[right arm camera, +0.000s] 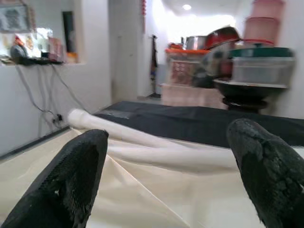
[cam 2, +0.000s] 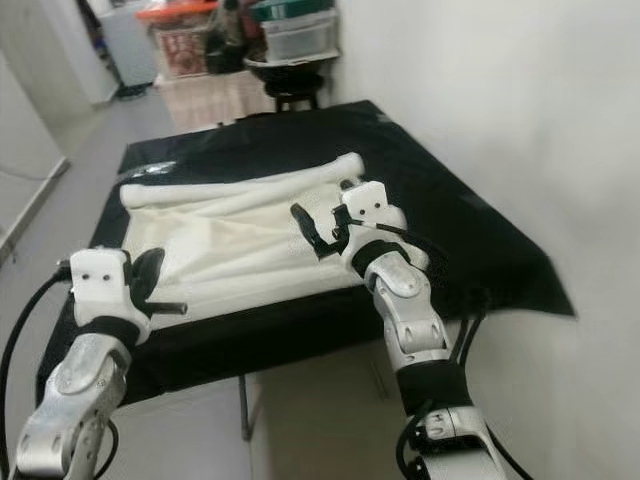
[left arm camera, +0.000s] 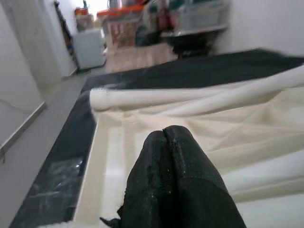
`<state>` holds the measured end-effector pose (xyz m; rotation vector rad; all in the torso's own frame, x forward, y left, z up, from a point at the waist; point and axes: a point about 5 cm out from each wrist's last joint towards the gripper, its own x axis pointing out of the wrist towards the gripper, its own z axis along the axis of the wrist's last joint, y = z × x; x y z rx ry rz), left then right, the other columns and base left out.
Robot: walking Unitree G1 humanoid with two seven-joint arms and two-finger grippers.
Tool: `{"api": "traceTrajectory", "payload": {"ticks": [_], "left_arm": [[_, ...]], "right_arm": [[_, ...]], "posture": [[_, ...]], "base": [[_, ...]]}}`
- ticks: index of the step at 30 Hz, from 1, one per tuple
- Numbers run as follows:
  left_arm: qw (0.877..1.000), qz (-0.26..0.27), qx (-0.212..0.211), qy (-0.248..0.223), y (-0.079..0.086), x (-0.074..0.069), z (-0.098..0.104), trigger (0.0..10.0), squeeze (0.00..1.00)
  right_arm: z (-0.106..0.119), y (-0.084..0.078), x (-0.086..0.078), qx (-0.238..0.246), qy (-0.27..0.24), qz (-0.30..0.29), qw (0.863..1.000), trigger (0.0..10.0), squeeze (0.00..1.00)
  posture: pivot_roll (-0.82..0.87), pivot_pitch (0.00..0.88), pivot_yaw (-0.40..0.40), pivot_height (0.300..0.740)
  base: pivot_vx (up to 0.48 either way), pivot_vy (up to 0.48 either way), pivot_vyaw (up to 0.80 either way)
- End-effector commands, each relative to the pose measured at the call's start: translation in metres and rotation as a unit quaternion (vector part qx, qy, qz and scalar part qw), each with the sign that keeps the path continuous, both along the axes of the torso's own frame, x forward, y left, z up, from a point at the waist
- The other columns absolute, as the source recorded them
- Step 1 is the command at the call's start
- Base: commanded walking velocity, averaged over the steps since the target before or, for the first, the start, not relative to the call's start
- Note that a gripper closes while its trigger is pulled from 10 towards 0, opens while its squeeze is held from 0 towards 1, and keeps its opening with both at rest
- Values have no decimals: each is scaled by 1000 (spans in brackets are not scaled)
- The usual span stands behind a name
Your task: Building children table
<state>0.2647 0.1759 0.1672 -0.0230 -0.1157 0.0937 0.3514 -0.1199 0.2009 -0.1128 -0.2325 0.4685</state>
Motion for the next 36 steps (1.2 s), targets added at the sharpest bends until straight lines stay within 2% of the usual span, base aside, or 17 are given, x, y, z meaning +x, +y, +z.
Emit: {"api": "traceTrajectory", "payload": {"ticks": [1,7,10,11,13,14,17,20,22,23,26,28,30,31,34,35,36], "left_arm": [[1000,-15,2,5,-4,0,0,10000,0],[1000,-26,2,6,-7,1,1,10000,0],[1000,-31,-2,3,-9,1,3,10000,0],[999,-30,-1,10,-11,1,1,10000,0],[999,-40,-29,-2,-13,-3,2,10000,0],[999,-40,-29,-2,-13,-3,2,10000,0],[998,-49,-20,22,-14,-4,-3,10000,0],[998,-42,-21,36,-14,-4,-7,10000,0],[998,-41,-31,45,-14,-3,-10,10000,0],[998,-41,-31,45,-14,-3,-10,10000,0],[995,-67,-44,56,-19,-4,-11,10000,0],[995,-67,-44,56,-19,-4,-11,10000,0],[991,-108,-42,67,-28,-7,-13,10000,0],[988,-128,-41,75,-33,-9,-15,10000,0],[984,-151,-48,87,-39,-12,-17,10000,0],[982,-157,-51,91,-40,-12,-18,10000,0],[981,-162,-54,94,-41,-13,-18,10000,0]], "right_arm": [[3,-8,2,24,-2,-17,1000,10000,0],[6,-6,3,25,0,-10,1000,10000,0],[7,-4,2,1,0,14,1000,10000,0],[8,-4,1,-12,1,27,1000,10000,0],[10,-3,-1,-64,5,77,995,10000,0],[10,-3,-1,-64,5,77,995,10000,0],[14,-6,-4,-138,9,113,984,10000,0],[19,-9,-4,-163,8,119,979,10000,0],[23,-12,-4,-205,10,117,972,10000,0],[23,-12,-4,-205,10,117,972,10000,0],[26,-14,-6,-254,27,131,958,10000,0],[26,-14,-6,-254,27,131,958,10000,0],[26,-16,-9,-312,65,164,934,10000,0],[28,-17,-10,-342,92,184,917,10000,0],[29,-21,-11,-406,155,227,872,10000,0],[29,-26,-7,-439,173,221,853,10000,0],[29,-31,-2,-463,185,209,841,10000,0]], "posture": [[-64,0,85,740],[-58,0,85,740],[-54,0,83,740],[-53,0,83,740],[-52,0,82,740],[-52,0,82,740],[-58,0,78,740],[-59,0,77,740],[-58,0,77,740],[-58,0,77,740],[-57,0,76,740],[-57,0,76,740],[-56,0,78,740],[-57,0,77,740],[-58,0,76,740],[-59,0,74,740],[-60,0,72,740]], "base": [[345,0,0],[340,0,0],[0,0,0],[0,0,0],[0,0,0],[0,0,0],[0,-149,0],[0,-446,0],[0,-231,0],[0,0,0],[0,0,0],[0,0,0],[0,0,0],[0,0,0],[0,0,0],[0,0,0],[0,0,0]]}}
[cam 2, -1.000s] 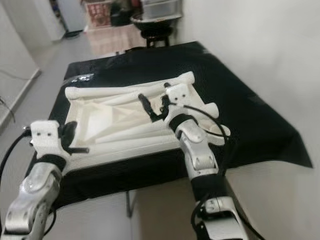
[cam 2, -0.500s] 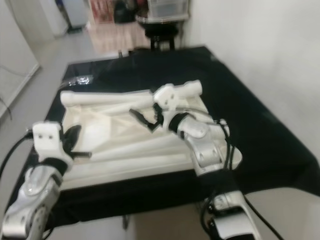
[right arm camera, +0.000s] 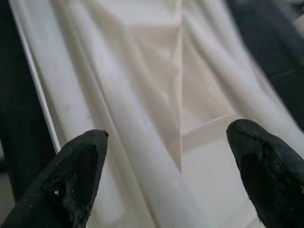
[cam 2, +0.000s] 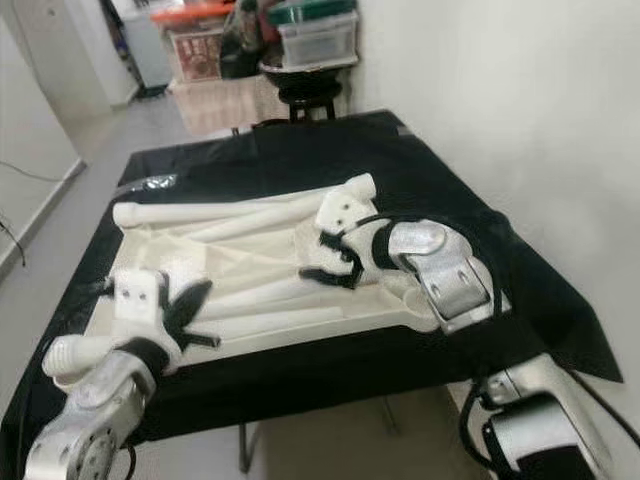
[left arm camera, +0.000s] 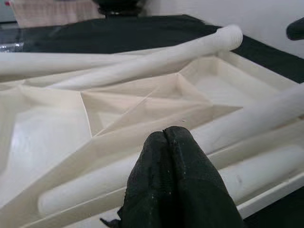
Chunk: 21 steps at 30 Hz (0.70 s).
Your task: Building children table
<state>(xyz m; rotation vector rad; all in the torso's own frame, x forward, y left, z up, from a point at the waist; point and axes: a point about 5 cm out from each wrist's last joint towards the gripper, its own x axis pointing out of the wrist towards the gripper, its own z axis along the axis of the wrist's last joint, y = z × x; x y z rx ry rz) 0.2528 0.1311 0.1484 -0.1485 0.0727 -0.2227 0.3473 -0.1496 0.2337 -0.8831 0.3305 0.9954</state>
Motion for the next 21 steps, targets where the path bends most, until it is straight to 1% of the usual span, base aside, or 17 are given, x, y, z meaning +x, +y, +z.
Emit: {"api": "traceTrajectory", "payload": {"ticks": [1,2,3,4,7,8,9,10,11,12,15,18,19,21], "left_arm": [[1000,-4,2,7,3,-2,0,10000,0],[1000,-4,2,7,3,-2,0,10000,0],[1000,-10,1,13,2,-2,-1,10000,0],[1000,-13,0,17,1,-3,-1,10000,0],[999,-37,3,27,-5,-7,-3,10000,0],[999,-37,3,27,-5,-7,-3,10000,0],[999,-45,4,29,-8,-8,-3,10000,0],[998,-49,5,30,-9,-9,-3,10000,0],[998,-49,5,30,-9,-9,-3,10000,0],[998,-52,4,31,-10,-9,-3,10000,0],[998,-54,4,32,-10,-10,-3,10000,0],[997,-71,6,32,-14,-13,-1,10000,0],[997,-71,6,32,-14,-13,-1,10000,0],[997,-73,4,33,-15,-14,-1,10000,0]], "right_arm": [[-3,-4,7,-53,12,-11,998,10000,0],[-3,-4,7,-53,12,-11,998,10000,0],[-2,-6,12,-80,8,-20,997,10000,0],[-2,-7,15,-96,6,-24,995,10000,0],[-4,-6,19,-158,26,-16,987,10000,0],[-4,-6,19,-158,26,-16,987,10000,0],[-5,-3,22,-177,40,-9,983,10000,0],[-5,-1,23,-188,50,-6,981,10000,0],[-5,-1,23,-188,50,-6,981,10000,0],[-6,1,25,-203,58,-3,977,10000,0],[-6,1,27,-215,65,-2,974,10000,0],[-2,1,38,-258,77,-12,963,10000,0],[-2,1,38,-258,77,-12,963,10000,0],[-3,-2,42,-282,79,-21,956,10000,0]], "posture": [[-61,0,71,740],[-61,0,71,740],[-61,0,69,740],[-61,0,69,740],[-62,6,68,740],[-62,6,68,740],[-64,8,67,740],[-65,8,66,740],[-65,8,66,740],[-66,11,64,740],[-66,11,64,740],[-69,26,55,740],[-69,26,55,740],[-69,31,52,740]], "base": [[0,0,0],[0,0,0],[0,0,0],[0,0,0],[0,0,0],[0,0,0],[0,0,0],[0,0,0],[0,0,0],[0,0,0],[0,0,0],[0,0,0],[0,0,0],[0,0,0]]}}
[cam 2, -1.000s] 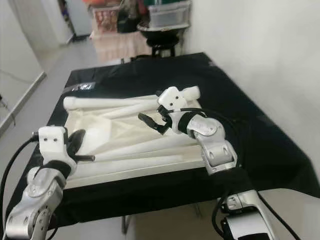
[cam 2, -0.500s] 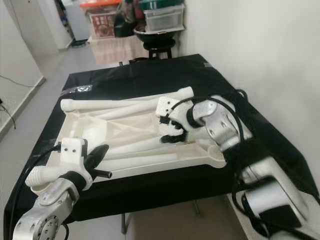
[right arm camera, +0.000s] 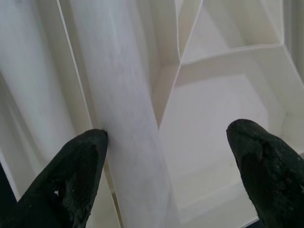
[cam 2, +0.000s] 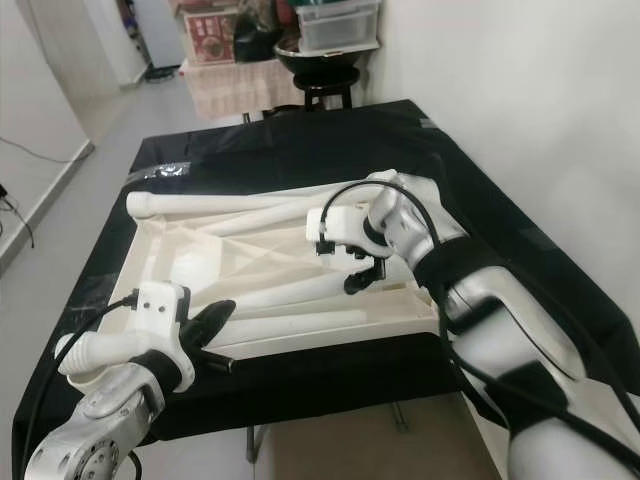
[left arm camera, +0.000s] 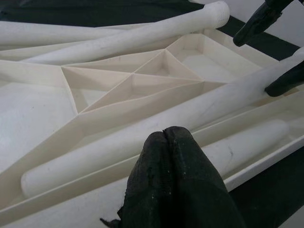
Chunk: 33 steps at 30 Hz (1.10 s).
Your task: Building children table
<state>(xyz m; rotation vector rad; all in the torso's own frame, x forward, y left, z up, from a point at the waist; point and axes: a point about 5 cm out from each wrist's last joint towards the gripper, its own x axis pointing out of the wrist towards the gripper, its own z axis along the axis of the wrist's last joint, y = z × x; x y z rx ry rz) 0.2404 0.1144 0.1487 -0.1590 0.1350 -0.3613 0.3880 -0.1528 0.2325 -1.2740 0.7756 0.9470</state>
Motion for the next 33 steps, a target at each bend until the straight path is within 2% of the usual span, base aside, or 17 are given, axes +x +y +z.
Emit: {"api": "traceTrajectory", "payload": {"ticks": [1,2,4,6,12,13,14,15,16,17,27,33], "left_arm": [[1000,-2,9,6,2,-2,-1,10000,0],[1000,-2,9,7,2,-2,-1,10000,0],[1000,-3,8,8,1,-3,-1,10000,0],[1000,-4,7,9,1,-3,0,10000,0],[1000,-6,5,10,0,-4,1,10000,0],[1000,-6,5,10,0,-4,1,10000,0],[1000,-6,5,10,0,-4,1,10000,0],[1000,-6,4,10,-1,-4,1,10000,0],[1000,-5,4,10,-1,-4,1,10000,0],[1000,-5,4,11,-1,-4,1,10000,0],[1000,-3,3,11,0,-3,2,10000,0],[1000,-2,8,9,1,-2,3,10000,0]], "right_arm": [[-2,2,1,-17,2,4,1000,10000,0],[-3,0,2,-29,3,2,1000,10000,0],[-10,-8,5,-91,-15,-9,996,10000,0],[-14,-11,7,-120,-23,-13,992,10000,0],[-20,-12,10,-140,-26,-28,989,10000,0],[-20,-13,11,-141,-31,-34,989,8824,0],[-20,-13,11,-141,-31,-34,989,8824,0],[-20,-13,11,-142,-33,-36,989,7451,0],[-20,-12,11,-143,-31,-34,989,2784,0],[-21,-12,11,-144,-28,-30,989,0,0],[-21,-14,13,-155,-34,-24,987,0,0],[-16,-15,15,-131,-51,-31,990,0,0]], "posture": [[-69,31,52,740],[-69,33,52,740],[-69,41,48,740],[-68,45,46,740],[-67,49,42,740],[-67,49,42,740],[-67,49,42,740],[-68,50,41,740],[-67,51,40,740],[-67,51,40,740],[-68,52,39,740],[-61,38,46,740]], "base": [[0,0,0],[0,0,0],[0,0,0],[0,0,0],[0,0,0],[0,0,0],[0,0,0],[0,0,0],[0,0,0],[0,0,0],[0,0,0],[0,0,0]]}}
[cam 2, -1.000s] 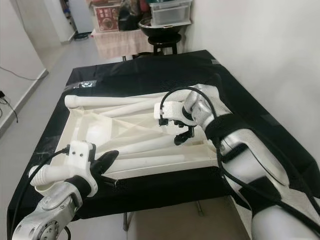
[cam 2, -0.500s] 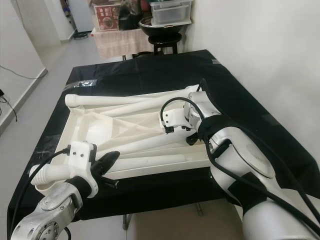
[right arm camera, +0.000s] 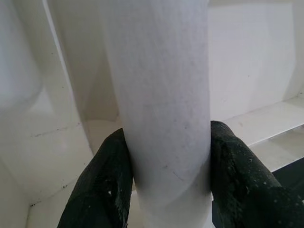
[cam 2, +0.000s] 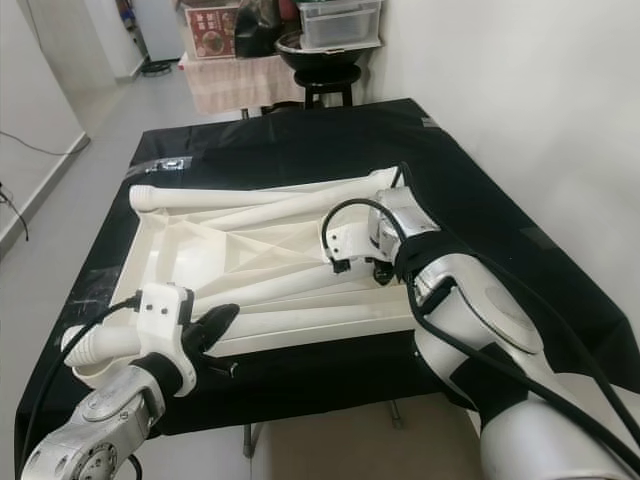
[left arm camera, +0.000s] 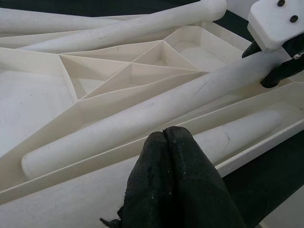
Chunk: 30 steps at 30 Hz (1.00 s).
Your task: Building children table
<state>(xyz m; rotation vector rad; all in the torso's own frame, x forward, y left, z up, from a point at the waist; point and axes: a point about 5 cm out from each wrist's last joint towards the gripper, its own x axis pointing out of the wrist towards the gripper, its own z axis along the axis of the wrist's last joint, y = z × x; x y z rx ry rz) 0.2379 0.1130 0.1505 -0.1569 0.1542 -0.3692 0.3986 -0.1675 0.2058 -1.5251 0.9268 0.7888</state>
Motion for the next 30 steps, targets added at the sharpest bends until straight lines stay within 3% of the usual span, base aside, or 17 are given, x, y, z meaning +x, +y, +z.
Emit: {"api": "traceTrajectory", "payload": {"ticks": [1,4,7,9,10,13,18,19,21,23,24,25,26,27,28,29,30], "left_arm": [[1000,2,8,-1,3,1,1,10000,0],[1000,9,10,-11,7,4,6,10000,0],[1000,16,10,-18,10,6,9,10000,0],[999,27,6,-32,15,11,15,10000,0],[999,27,6,-32,15,11,15,10000,0],[998,32,5,-50,20,19,24,10000,0],[997,42,-2,-69,23,23,32,10000,0],[995,52,-11,-84,26,26,38,10000,0],[995,52,-11,-84,26,26,38,10000,0],[988,76,-39,-125,34,34,57,10000,0],[986,84,-49,-138,37,37,63,10000,0],[982,88,-64,-152,40,39,70,10000,0],[981,89,-73,-159,41,41,74,10000,0],[978,88,-87,-167,43,42,78,10000,0],[977,87,-96,-172,44,43,81,10000,0],[977,87,-96,-172,44,43,81,10000,0],[975,82,-102,-180,44,43,85,10000,1000]], "right_arm": [[14,0,5,25,-41,-9,999,0,0],[28,-5,9,55,-78,-26,995,0,0],[37,-8,10,76,-88,-30,993,0,0],[52,-15,9,127,-89,-37,987,0,0],[52,-15,9,127,-89,-37,987,0,0],[76,-33,8,183,-119,-57,974,0,0],[84,-38,7,240,-132,-67,960,0,0],[84,-32,7,289,-127,-62,947,0,0],[84,-32,7,289,-127,-62,947,0,0],[76,-8,9,412,-111,-52,903,0,0],[72,1,9,452,-101,-52,885,0,0],[67,9,10,482,-101,-55,868,2745,0],[63,13,10,498,-102,-58,859,2745,0],[60,19,11,520,-105,-62,845,9843,0],[59,23,11,535,-106,-66,836,9843,0],[59,23,11,535,-106,-66,836,9843,0],[58,30,12,561,-109,-70,818,10000,0]], "posture": [[-60,37,47,740],[-58,21,52,740],[-57,13,56,740],[-61,3,59,740],[-61,3,59,740],[-68,0,60,740],[-69,0,58,740],[-70,0,58,740],[-70,0,58,740],[-69,0,59,740],[-69,0,61,740],[-70,0,64,740],[-71,0,65,740],[-74,0,68,740],[-74,0,68,740],[-74,0,68,740],[-73,0,66,740]], "base": [[0,0,0],[0,0,0],[0,0,0],[0,0,0],[0,0,0],[0,0,0],[0,0,0],[0,0,0],[0,0,0],[0,0,0],[0,0,0],[0,0,0],[0,0,0],[0,0,0],[0,0,0],[0,0,0],[0,0,0]]}}
